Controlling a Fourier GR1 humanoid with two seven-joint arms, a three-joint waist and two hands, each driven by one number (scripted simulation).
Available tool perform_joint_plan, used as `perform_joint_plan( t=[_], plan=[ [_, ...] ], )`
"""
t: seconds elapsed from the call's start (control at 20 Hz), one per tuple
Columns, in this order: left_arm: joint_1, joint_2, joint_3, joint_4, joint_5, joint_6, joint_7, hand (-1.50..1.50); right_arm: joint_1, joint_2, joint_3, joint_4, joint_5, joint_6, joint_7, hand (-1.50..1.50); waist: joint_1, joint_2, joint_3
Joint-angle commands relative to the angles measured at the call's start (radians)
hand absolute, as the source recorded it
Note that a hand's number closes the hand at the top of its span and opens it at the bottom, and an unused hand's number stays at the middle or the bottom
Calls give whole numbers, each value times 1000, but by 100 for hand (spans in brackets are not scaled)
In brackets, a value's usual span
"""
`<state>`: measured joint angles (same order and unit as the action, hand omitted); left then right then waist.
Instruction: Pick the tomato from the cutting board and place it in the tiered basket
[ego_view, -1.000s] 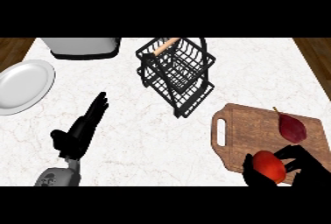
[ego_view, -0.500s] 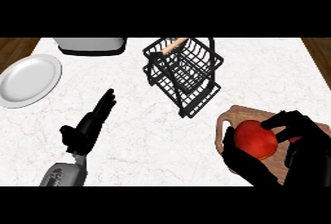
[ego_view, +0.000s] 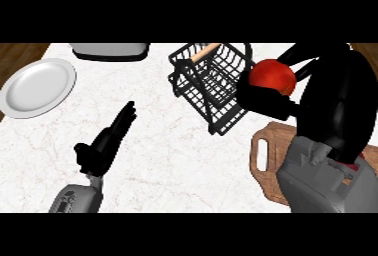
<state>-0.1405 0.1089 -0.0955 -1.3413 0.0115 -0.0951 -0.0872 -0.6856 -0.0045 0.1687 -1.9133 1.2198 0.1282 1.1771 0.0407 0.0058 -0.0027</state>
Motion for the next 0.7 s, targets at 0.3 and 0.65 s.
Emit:
perform_joint_plan(
  t=[0.3, 0.65],
  plan=[
    [12, 9, 4, 31, 0, -27, -33, 0, -378, 4, -194, 575, -138, -121, 71, 150, 6, 5, 1],
    [-1, 4, -4, 18, -13, -26, -35, 0, -481, 4, -294, 955, -163, -356, -112, 150, 14, 11, 2]
  ],
)
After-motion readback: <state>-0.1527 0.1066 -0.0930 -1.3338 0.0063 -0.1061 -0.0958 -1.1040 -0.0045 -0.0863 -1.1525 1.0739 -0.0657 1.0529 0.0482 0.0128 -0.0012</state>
